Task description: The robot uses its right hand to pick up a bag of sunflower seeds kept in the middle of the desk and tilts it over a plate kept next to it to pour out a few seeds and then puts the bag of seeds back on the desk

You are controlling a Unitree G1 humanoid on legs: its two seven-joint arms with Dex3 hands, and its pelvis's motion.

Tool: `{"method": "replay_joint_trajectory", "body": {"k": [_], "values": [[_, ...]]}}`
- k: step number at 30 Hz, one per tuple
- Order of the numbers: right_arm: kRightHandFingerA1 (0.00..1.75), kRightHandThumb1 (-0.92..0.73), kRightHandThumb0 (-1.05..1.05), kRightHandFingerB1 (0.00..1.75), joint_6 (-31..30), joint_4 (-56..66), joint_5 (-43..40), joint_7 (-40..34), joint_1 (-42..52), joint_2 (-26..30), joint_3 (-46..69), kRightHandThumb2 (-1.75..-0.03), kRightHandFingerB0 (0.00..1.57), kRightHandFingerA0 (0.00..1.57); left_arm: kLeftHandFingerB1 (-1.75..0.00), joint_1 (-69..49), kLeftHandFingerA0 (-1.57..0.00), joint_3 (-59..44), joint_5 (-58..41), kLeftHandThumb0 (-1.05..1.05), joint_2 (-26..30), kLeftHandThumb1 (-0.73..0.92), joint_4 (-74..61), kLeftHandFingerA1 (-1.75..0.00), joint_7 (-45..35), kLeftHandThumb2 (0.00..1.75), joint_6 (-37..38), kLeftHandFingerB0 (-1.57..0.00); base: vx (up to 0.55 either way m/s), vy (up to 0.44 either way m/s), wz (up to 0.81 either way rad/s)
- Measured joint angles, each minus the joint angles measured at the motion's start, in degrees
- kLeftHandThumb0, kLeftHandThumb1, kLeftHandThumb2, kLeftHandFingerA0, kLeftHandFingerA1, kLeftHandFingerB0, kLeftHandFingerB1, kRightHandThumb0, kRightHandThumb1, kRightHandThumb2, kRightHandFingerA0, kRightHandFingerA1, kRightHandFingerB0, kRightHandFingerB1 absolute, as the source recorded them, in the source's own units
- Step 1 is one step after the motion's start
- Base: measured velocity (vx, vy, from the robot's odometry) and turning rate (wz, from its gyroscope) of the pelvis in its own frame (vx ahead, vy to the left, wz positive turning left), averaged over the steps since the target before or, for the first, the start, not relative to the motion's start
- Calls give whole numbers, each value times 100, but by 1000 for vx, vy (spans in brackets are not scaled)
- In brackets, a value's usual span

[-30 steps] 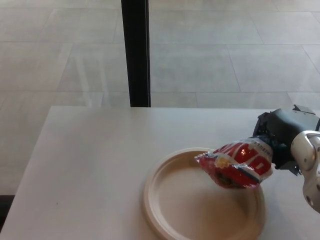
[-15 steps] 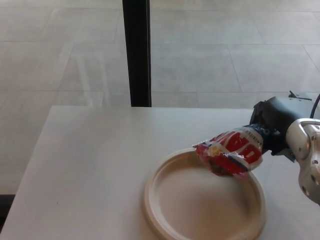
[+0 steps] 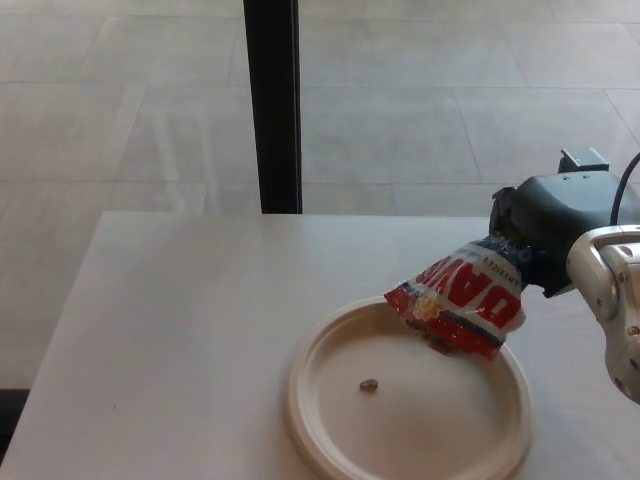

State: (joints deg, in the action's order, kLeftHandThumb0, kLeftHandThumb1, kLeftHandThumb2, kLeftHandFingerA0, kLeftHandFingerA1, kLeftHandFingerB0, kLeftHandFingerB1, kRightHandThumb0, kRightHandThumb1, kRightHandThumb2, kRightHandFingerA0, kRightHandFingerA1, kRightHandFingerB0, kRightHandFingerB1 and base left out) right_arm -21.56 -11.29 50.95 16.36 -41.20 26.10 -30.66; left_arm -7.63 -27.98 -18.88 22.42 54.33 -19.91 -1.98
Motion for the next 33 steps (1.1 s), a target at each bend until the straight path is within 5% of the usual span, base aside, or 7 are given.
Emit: {"method": "replay_joint_trajectory", "body": {"k": [2,14,15,20,25,30,33], "values": [[175,-60,-40,88,56,62,66,-52,16,0,-12,-92,82,96,-52,6,-18,0,0,-71,1,68,19,-69,0,115,0,-1,0,0,0],[175,-70,-40,105,372,67,429,-346,57,22,-64,-83,78,93,-55,-6,-16,-17,-11,-67,20,89,34,-80,-64,81,22,-2,0,0,0],[175,-69,-42,98,383,65,449,-348,57,26,-63,-85,80,97,-54,-8,-20,-24,-14,-70,20,67,14,-71,-64,115,20,-1,0,0,0],[175,-68,-43,106,467,33,559,-359,57,75,-61,-83,79,92,-54,20,-19,-17,-10,-69,26,68,92,-71,-74,115,26,-1,0,0,0],[173,-64,-40,54,530,34,584,-381,66,85,17,-89,60,96,-55,-9,-19,-27,-17,-69,26,68,23,-71,-85,115,26,-1,0,0,0],[174,-62,-41,75,458,57,499,-278,178,-68,251,-89,74,93,-53,-24,-13,-26,-17,-67,26,91,-39,-76,-79,80,14,-1,0,0,0],[174,-65,-41,88,386,59,448,-221,359,-191,366,-91,81,98,-54,-12,-19,-27,-17,-69,27,69,-27,-71,-73,115,12,-1,0,0,0]]}}
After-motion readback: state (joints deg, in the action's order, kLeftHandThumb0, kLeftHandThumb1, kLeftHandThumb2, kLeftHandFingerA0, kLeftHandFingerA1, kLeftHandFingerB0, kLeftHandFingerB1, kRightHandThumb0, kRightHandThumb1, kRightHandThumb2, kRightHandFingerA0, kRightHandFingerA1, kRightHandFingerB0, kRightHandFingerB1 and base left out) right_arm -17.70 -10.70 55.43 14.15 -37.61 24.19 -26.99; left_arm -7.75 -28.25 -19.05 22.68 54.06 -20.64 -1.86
